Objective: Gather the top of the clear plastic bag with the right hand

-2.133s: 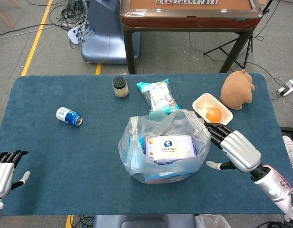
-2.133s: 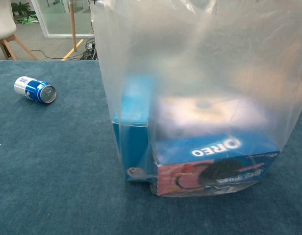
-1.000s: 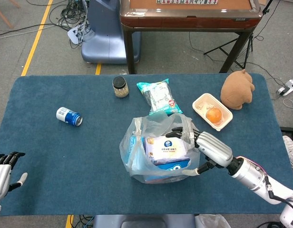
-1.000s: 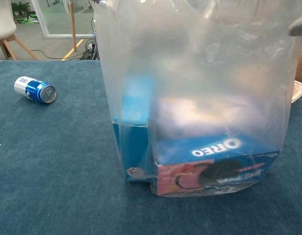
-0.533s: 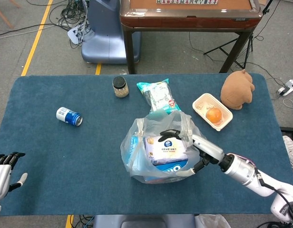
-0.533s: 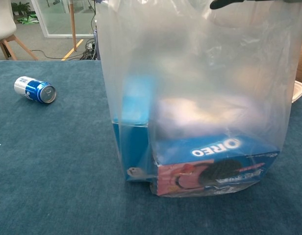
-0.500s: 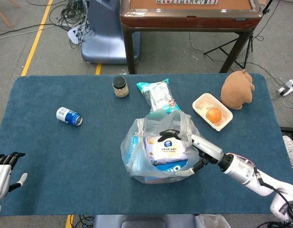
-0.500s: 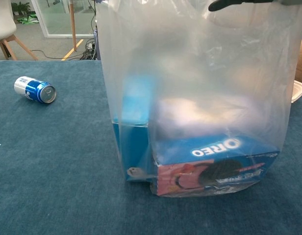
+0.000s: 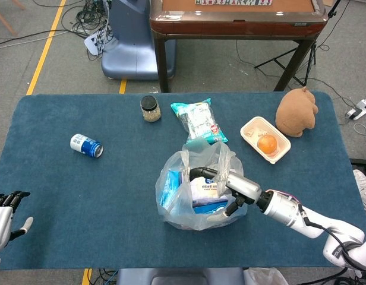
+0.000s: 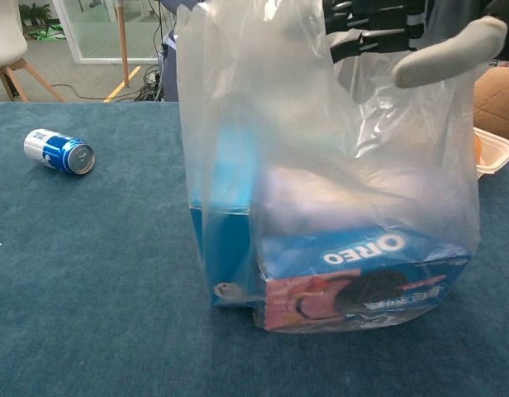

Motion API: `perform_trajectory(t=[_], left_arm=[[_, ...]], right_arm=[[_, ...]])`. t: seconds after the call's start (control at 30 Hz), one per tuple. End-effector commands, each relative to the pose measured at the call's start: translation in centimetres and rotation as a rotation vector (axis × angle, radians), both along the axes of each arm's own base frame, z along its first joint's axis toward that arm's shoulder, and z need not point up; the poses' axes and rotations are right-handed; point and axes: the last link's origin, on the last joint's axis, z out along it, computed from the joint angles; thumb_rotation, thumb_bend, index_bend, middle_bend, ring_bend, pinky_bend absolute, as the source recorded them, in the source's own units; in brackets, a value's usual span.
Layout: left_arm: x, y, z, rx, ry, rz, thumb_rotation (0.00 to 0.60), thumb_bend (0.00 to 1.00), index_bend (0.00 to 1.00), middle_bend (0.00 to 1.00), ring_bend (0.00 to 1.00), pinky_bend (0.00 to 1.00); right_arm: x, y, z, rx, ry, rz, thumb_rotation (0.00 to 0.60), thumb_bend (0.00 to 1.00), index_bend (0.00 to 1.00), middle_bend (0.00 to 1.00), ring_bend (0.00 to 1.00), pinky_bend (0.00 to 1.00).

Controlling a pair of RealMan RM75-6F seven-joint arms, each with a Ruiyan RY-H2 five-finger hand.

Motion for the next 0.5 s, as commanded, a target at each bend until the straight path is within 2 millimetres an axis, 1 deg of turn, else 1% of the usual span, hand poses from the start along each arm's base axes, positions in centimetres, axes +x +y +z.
perform_trajectory(t=[0.03,0.4,0.5], left_arm=[[0.0,0.0,0.0,0.001,0.0,0.001,0.6,0.25,0.26,0.25,0.29,0.16],[-0.1,-0.3,0.0,0.005,-0.004,0.004,0.6,0.25,0.27,0.25,0.29,0.16],[0.0,-0.2,0.0,0.004,-0.007,0.0,0.6,0.25,0.27,0.25,0.29,0.16]], right_arm=[[0.7,-0.3,-0.5,0.007,0.003,0.013,0.6,0.0,0.13,0.21,0.08,0.15],[3.1,-1.2,-1.6,0.047,-0.007,0.041,0.6,0.0,0.13,0.21,0.08,0.15],[4.3,-1.3,-1.8,0.065,-0.026,0.063,0.6,0.0,0.13,0.21,0.08,0.15]])
